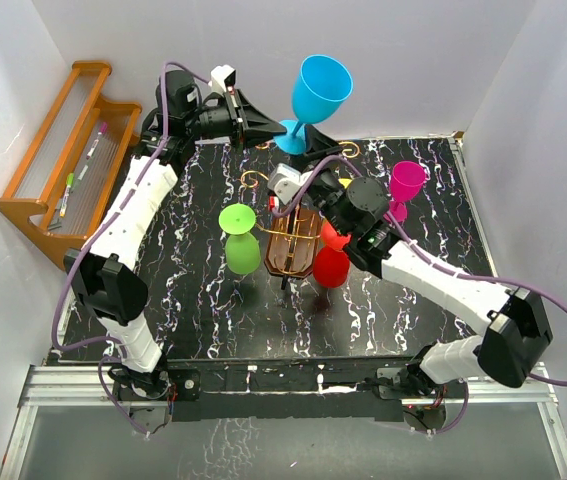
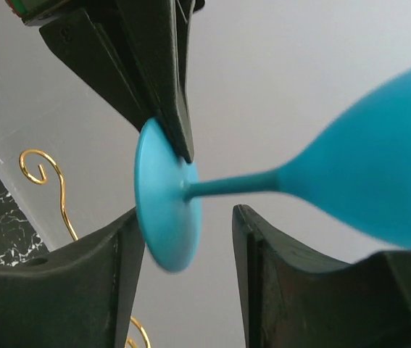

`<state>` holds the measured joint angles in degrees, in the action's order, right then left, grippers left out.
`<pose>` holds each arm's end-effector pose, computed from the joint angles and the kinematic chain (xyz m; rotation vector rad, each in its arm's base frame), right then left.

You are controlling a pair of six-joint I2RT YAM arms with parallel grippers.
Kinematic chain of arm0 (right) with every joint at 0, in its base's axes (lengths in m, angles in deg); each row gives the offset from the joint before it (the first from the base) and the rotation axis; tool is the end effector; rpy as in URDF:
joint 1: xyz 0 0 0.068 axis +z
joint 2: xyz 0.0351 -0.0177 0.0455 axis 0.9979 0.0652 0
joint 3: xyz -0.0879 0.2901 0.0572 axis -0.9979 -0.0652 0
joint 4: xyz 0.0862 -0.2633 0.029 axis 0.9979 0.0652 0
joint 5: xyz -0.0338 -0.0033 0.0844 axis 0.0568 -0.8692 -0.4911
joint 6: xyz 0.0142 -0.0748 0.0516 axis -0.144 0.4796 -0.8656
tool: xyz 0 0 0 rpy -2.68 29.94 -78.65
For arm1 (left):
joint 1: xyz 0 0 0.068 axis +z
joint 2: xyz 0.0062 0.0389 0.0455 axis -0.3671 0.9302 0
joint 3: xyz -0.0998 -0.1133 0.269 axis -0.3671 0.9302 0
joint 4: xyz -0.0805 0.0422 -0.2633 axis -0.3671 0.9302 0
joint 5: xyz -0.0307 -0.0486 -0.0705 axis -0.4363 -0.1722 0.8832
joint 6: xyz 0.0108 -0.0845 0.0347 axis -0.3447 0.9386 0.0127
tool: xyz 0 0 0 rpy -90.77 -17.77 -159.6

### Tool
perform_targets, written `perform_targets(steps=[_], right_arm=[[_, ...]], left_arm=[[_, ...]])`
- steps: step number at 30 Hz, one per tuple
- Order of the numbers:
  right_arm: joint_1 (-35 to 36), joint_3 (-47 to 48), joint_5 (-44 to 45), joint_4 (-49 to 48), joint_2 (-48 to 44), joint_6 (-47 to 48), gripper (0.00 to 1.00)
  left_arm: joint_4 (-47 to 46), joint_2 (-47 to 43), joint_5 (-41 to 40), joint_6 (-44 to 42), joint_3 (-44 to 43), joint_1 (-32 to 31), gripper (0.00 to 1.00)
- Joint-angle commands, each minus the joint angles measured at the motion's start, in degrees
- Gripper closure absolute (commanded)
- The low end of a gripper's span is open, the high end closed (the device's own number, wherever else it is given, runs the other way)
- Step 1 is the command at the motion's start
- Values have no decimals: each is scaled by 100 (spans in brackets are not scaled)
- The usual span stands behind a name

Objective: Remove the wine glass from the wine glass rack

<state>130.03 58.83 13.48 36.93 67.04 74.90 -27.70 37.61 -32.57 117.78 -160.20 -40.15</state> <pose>0.2797 0.2539 0.4396 -1.0288 0.8211 -0.4444 0.4064 -0.2090 0.4968 -0.0079 2.0100 -1.9062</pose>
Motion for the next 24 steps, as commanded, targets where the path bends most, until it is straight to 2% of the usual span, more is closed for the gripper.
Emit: perform_targets(steps=[1,7,11,15,17,18,21,24], right_arm=[[27,-148,372,-199,-534,-434,46],[19,-338,790,370,-977,-936,45],[-105,142,1615,1186,-812,-1780,47],[-723,1834,2113,2957,-58,-3464,56],[-1133,3050,1894,4002,447,-4442,59],[-1246,3454,1798,4174,622,-4775,61],[-1521,4854,1107,4901,1216,-5801,63],[-1885,6108,-66,5560,1783,-6751,64]], left_arm=[[-478,-239,-467,100,-166,164,100],[-1188,-391,-1054,603,64,900,100],[-1339,-487,-1398,624,305,1662,100],[-1063,-394,-1419,404,226,2114,100],[-987,-387,-1464,322,155,2183,100],[-919,-376,-1498,250,94,2189,100],[-707,-365,-1560,32,-45,2188,100],[-555,-373,-1539,-143,-127,2191,100]])
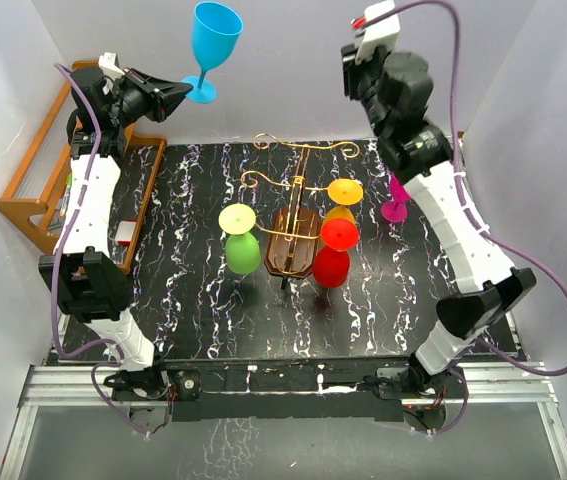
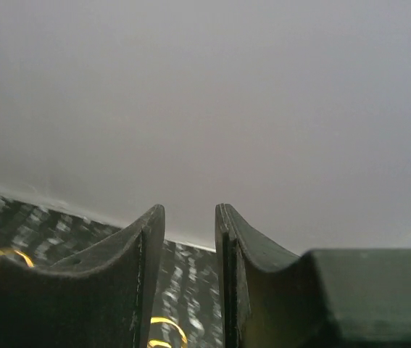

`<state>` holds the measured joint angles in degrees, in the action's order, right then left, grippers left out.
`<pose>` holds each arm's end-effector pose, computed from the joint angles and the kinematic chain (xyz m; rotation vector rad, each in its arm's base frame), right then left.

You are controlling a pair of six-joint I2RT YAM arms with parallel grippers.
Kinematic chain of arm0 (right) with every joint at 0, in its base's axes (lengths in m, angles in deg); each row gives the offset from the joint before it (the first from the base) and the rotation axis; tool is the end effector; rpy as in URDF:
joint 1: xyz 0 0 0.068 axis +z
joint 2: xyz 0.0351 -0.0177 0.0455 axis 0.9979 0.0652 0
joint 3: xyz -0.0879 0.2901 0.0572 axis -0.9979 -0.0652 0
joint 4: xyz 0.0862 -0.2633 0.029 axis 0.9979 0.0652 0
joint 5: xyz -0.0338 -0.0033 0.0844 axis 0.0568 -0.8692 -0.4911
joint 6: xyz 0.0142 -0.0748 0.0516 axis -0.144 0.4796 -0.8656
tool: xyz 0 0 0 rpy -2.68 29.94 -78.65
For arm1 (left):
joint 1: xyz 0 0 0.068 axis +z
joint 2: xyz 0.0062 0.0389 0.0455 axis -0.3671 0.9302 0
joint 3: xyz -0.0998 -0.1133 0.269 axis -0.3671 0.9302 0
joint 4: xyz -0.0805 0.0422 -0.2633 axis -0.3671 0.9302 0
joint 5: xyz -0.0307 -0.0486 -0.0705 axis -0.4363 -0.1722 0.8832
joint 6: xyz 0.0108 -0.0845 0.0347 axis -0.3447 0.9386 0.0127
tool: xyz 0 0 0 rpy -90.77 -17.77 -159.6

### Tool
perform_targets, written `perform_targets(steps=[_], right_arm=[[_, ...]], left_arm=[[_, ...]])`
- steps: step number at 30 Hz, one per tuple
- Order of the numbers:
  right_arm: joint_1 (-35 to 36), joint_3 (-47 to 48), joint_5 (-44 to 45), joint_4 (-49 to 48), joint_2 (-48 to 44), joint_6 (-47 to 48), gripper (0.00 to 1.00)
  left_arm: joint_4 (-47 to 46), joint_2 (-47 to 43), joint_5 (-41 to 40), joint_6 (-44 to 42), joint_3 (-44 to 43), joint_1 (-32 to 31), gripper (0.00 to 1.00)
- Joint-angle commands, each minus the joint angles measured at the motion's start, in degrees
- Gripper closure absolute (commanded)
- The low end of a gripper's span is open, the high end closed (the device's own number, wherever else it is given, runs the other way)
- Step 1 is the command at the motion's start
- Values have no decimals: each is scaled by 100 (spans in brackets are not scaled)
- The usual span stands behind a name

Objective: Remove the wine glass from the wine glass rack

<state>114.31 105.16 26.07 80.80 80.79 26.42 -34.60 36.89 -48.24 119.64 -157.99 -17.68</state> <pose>0.3776 0.1698 0.5622 -0.3482 1.4631 -0.1405 0.4695 -0.0218 0.5033 -0.5431 1.6424 -1.4825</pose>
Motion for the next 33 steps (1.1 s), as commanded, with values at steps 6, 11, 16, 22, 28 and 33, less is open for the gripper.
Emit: perform_targets(steps=[6,11,16,22,28,33], right_arm=[[-1082,3253,-4753,2284,1418,-3701,60],[-1312,2327,-6868,1310,1169,-4899,55],[-1338,2124,-7076,1335,1083,-5055,51],[-1431,2041,-6796,1485,977,-5033,51],[-1528,1986,-6725,1442,863,-5031,51],[-1562,1910,-6751,1354,615,-5041,51]], left_arm=[[988,-397,319,-1112,-521,-68,100],[2034,-346,582,-2045,-830,-255,100],[3173,-19,666,-3012,-1618,-587,100],[3440,-87,486,-3389,-1801,-747,100],[3661,-217,277,-3635,-1746,-846,100],[3747,-256,157,-3716,-1781,-923,100]])
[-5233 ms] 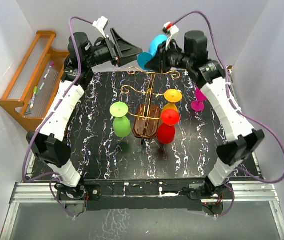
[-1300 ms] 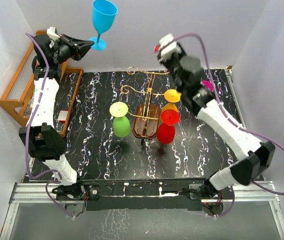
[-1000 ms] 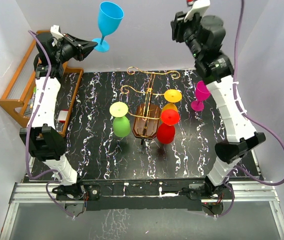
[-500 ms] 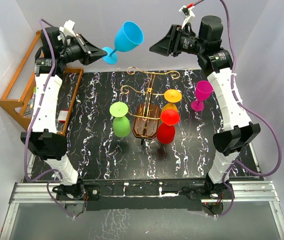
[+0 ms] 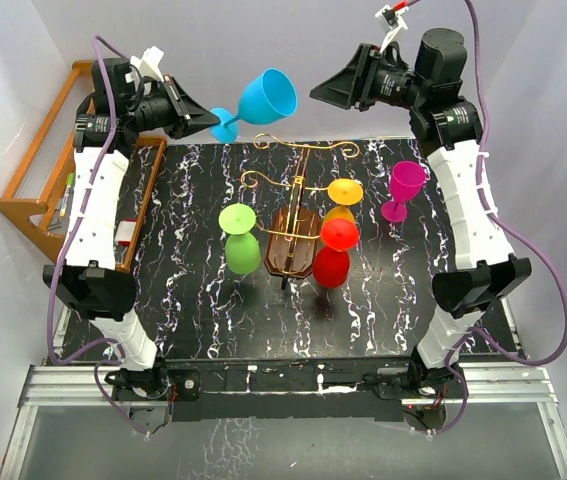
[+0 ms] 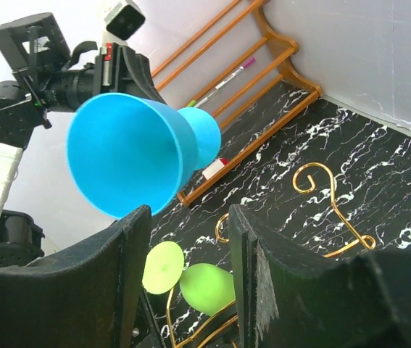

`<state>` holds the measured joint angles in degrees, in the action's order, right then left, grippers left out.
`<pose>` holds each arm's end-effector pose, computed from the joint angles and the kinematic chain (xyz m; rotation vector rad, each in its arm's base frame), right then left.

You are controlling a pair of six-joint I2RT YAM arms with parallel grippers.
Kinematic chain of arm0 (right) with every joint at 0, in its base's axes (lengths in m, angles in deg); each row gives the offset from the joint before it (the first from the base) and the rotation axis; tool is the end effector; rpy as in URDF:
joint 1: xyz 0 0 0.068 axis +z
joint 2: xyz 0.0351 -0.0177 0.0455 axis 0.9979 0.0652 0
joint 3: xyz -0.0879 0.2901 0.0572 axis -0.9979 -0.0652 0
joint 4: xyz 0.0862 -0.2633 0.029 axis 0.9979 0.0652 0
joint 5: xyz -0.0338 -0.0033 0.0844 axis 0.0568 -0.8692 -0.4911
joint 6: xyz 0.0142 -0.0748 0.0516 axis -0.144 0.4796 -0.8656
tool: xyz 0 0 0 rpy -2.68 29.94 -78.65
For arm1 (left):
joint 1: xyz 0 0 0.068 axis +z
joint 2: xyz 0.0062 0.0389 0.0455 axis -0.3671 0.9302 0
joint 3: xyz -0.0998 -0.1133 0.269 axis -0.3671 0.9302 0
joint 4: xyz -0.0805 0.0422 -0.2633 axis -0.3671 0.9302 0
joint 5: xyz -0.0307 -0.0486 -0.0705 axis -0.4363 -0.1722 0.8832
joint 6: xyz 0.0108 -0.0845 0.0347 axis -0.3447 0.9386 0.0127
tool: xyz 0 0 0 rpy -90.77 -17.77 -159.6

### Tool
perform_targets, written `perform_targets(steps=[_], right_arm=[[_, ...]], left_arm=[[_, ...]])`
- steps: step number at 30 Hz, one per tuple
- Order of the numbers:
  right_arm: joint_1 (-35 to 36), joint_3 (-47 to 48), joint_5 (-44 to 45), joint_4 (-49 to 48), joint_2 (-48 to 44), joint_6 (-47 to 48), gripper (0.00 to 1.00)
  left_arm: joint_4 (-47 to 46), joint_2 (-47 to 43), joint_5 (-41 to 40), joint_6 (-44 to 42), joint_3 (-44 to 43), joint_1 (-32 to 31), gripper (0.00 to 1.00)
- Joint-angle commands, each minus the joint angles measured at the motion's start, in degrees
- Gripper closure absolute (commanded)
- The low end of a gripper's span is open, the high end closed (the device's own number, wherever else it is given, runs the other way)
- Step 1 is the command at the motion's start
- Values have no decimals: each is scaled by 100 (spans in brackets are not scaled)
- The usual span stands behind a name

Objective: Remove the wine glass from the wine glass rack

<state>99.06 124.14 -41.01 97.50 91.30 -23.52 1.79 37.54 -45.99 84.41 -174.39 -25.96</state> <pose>0.3991 0.1531 0.5680 -0.4162 1.7221 1.2298 0.4243 -0.0887 0.5208 -0.0624 1.9684 -1.2116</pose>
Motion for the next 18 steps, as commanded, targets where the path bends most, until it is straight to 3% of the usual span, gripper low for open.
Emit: perform_targets(steps=[1,18], right_arm=[[-33,16,-93,-317,-421,-71,51],[-33,-98,102,91,-404,266,54]], left_arm=[[129,-306,-89,-212,-151,-134,100],[194,-155,-350,-301,-305,-599,100]])
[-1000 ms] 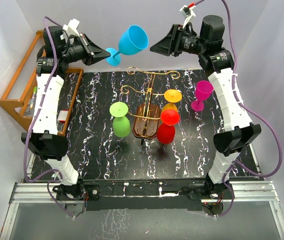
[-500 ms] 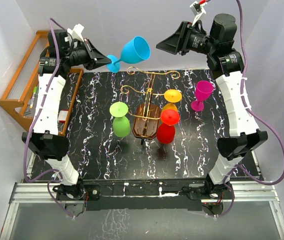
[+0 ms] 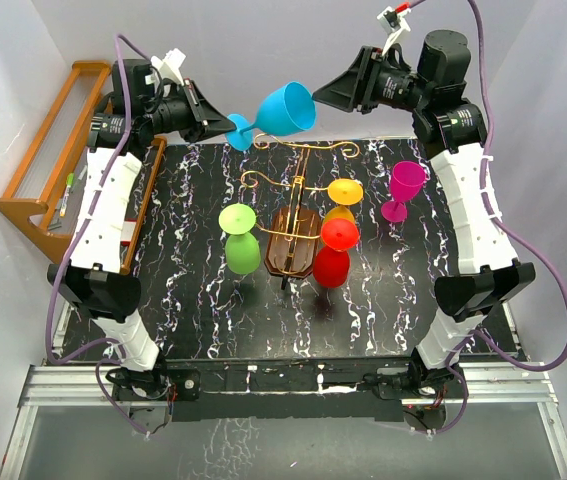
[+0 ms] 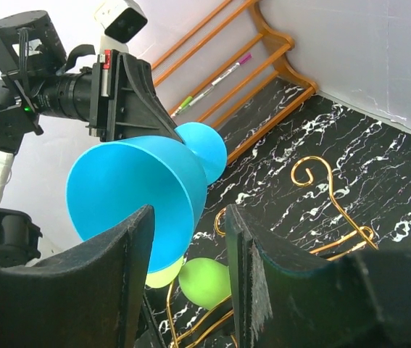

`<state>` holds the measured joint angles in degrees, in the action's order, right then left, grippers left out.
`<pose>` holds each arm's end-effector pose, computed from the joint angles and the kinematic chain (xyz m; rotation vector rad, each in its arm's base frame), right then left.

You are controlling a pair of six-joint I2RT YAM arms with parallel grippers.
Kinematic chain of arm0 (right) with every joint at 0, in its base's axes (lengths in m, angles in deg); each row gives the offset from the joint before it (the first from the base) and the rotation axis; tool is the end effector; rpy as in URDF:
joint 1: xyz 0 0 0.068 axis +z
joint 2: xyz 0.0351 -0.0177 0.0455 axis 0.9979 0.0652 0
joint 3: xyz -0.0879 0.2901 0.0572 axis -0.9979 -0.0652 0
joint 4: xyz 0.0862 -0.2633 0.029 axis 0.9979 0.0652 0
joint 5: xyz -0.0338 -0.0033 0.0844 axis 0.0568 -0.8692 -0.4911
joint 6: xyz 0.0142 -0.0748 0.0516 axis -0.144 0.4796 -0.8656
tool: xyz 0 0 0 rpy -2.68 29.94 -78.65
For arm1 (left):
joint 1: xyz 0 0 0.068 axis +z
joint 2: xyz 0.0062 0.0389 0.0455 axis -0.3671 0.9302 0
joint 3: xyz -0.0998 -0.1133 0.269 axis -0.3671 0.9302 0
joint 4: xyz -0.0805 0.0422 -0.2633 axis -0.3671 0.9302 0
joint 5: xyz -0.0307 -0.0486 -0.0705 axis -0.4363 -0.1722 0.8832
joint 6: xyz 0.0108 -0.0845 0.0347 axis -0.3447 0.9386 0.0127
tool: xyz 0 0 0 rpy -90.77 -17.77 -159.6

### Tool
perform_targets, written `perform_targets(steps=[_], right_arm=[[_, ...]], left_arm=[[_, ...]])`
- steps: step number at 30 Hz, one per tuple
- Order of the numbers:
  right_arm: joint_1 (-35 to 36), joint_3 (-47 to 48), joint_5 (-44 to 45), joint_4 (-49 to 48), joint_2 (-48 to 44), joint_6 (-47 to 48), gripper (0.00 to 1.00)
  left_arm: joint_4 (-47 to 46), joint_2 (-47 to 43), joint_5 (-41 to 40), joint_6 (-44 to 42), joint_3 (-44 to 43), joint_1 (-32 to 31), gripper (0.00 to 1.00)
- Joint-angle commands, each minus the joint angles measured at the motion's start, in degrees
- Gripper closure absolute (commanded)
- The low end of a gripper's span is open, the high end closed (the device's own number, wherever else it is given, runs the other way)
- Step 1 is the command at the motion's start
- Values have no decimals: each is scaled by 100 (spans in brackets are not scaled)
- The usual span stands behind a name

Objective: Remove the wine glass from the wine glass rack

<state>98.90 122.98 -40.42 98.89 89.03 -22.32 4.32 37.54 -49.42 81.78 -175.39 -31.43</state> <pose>0.3856 0.1482 0.5737 -0.4200 1.7191 1.2059 0.4139 -0.1249 0.5202 0.0175 2.0015 -1.1905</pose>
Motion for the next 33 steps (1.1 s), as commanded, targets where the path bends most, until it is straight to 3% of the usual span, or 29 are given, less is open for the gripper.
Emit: perform_targets(steps=[1,14,21,29,32,33], right_arm=[[-17,12,58,-30,-181,167,54],[26,35,41,345,-75,480,57],[62,229,41,610,-32,613,74],[136,479,409,1195,297,890,76],[150,482,717,1334,278,944,92],[146,462,835,1336,253,953,92]], left_arm=[[-80,-150,-14,-26,-205,-66,100],[-283,26,-56,154,-304,-371,100],[-319,101,-104,191,-323,-462,100],[-392,237,-59,256,-487,-568,100],[-342,263,-83,243,-544,-577,100],[-316,251,-115,228,-550,-576,99]])
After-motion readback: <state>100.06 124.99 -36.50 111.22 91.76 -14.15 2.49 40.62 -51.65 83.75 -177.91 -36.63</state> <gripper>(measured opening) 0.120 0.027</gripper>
